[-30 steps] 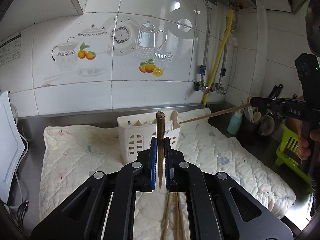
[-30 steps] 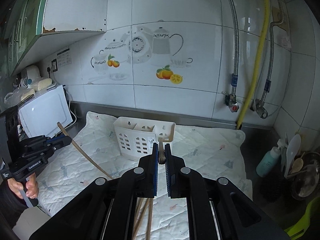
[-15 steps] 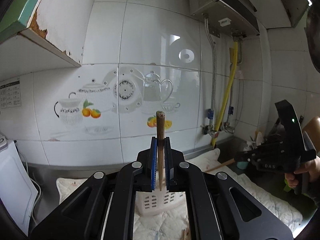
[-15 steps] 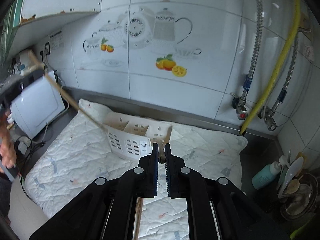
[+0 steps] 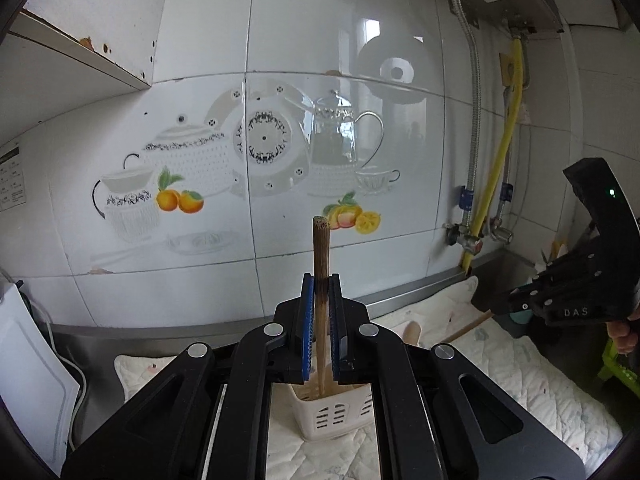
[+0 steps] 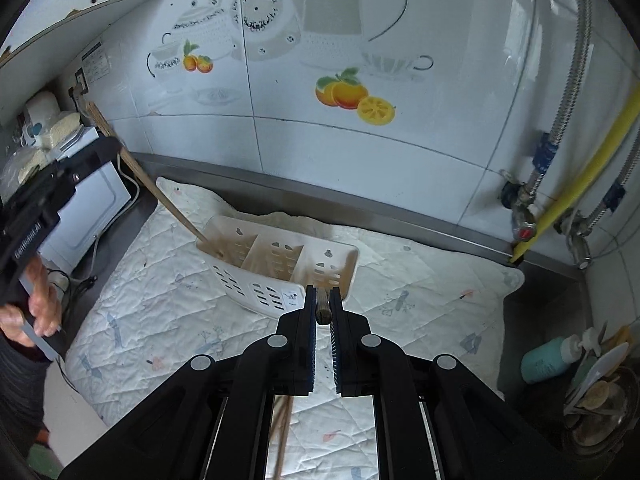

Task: Organize utensils
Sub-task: 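Lift the held chopsticks with both grippers and carry them over the white holder, then lower the chopsticks into the holder and open both grippers, then move both grippers back down to the loose chopsticks on the mat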

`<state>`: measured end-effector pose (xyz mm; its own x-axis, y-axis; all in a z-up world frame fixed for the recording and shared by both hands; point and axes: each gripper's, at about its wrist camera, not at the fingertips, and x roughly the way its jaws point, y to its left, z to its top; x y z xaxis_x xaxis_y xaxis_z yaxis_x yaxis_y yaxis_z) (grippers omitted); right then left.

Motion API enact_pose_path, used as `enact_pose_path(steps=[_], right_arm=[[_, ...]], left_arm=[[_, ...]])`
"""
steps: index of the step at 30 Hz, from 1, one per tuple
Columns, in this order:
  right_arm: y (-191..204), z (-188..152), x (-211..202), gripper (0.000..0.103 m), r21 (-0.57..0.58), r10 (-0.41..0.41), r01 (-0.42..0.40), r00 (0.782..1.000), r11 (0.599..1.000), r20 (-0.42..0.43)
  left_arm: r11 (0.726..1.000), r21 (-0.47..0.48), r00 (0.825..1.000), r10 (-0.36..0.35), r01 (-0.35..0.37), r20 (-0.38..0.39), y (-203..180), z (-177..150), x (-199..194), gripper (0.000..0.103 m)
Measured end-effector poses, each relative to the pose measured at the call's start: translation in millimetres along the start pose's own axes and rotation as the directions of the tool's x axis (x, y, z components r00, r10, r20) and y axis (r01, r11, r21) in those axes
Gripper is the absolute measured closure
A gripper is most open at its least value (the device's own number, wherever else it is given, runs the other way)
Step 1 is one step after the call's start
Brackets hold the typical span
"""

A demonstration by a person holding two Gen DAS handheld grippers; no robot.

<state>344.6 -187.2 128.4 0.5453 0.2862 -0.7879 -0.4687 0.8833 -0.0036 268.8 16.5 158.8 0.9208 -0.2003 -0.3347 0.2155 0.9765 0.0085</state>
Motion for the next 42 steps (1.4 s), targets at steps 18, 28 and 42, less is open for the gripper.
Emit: enact_pose_path(steps=[18, 28, 42], right_arm=[[8, -37, -35, 0.068, 0.022, -0.053, 0.05, 0.98, 0.999, 0.193], [36, -151, -43, 0.063, 0.061, -0.023, 0.008, 0.965, 0.998, 0.26], [54, -284, 3, 0.065, 0.189, -0.044, 0.007, 0.981, 0.982, 0.191]], left_arm=[[0.999, -0.052, 1.0, 0.015, -0.015, 0.008, 14, -18, -22, 0.069], [0.999, -0.03, 0.997, -0.047, 0.045, -0.057, 3, -102, -88, 0.066], [0.986, -0.081, 0.944, -0.165, 0.148, -0.284, -10, -254, -118, 0.066]])
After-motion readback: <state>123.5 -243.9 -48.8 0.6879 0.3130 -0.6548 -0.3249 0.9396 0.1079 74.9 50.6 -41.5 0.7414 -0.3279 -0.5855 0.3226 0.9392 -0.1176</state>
